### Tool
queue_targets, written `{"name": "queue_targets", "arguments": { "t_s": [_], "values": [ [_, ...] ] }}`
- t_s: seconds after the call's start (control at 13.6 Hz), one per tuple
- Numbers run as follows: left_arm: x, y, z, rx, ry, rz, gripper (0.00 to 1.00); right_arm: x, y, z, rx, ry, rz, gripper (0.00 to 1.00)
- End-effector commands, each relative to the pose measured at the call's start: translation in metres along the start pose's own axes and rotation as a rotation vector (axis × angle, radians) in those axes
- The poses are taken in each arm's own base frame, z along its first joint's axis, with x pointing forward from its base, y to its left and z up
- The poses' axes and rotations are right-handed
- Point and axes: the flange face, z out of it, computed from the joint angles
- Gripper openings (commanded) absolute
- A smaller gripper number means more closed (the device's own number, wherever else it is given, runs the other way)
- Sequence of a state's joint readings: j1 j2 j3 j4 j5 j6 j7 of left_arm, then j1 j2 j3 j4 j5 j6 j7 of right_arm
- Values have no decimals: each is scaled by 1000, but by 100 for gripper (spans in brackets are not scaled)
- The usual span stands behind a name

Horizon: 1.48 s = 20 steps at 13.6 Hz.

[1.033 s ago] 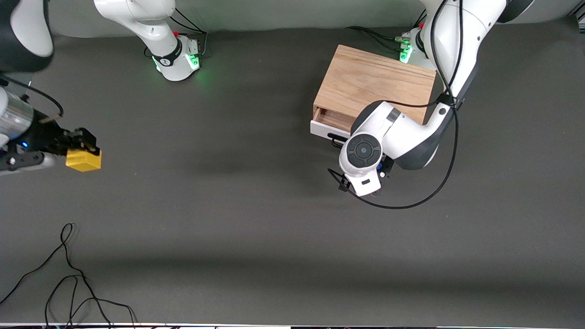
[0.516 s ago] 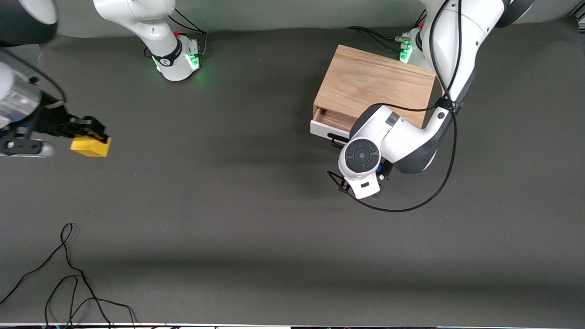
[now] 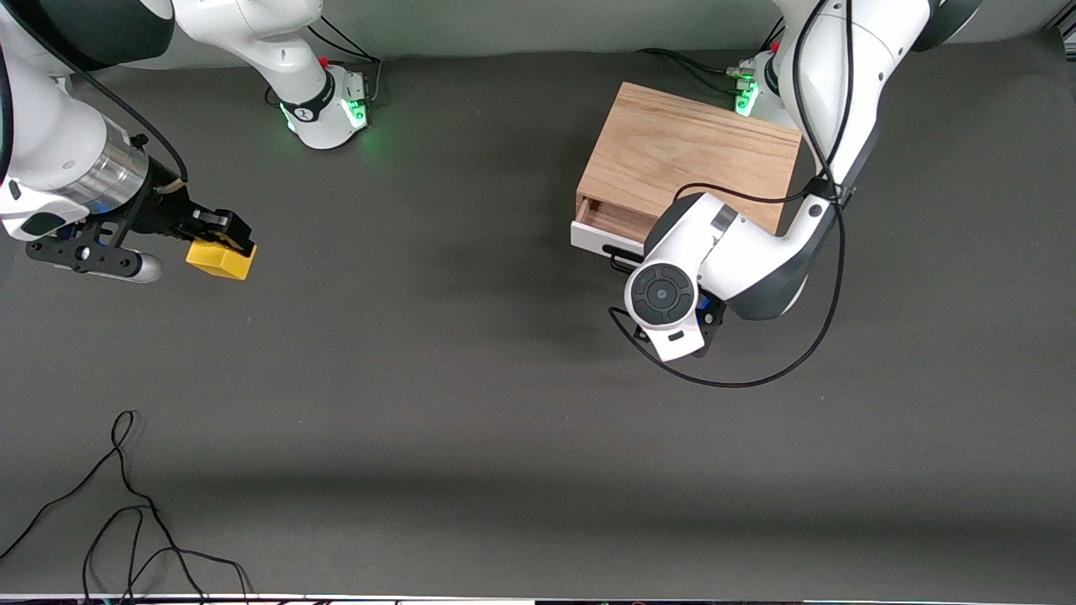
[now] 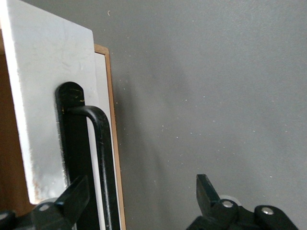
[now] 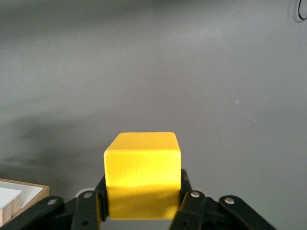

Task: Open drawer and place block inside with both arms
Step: 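Pull the drawer open by its handle with the left gripper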

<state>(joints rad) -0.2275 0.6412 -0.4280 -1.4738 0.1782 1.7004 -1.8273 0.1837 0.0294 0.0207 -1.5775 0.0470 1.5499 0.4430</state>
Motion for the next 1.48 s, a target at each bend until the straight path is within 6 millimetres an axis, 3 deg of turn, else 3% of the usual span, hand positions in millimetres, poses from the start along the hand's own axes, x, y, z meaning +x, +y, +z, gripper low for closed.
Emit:
{"name": "queue_targets", "arguments": {
  "t_s": [0.0, 0.44, 1.4],
  "values": [
    [-4, 1, 4, 1, 8, -18, 100, -2, -5, -5, 16, -6, 26, 0],
    [-6, 15, 10, -56, -7, -17, 100, -1, -5, -7, 17, 0, 21, 0],
    [2, 44, -22, -250, -60, -33, 100, 0, -2, -8, 18, 2, 13, 0]
  ]
}}
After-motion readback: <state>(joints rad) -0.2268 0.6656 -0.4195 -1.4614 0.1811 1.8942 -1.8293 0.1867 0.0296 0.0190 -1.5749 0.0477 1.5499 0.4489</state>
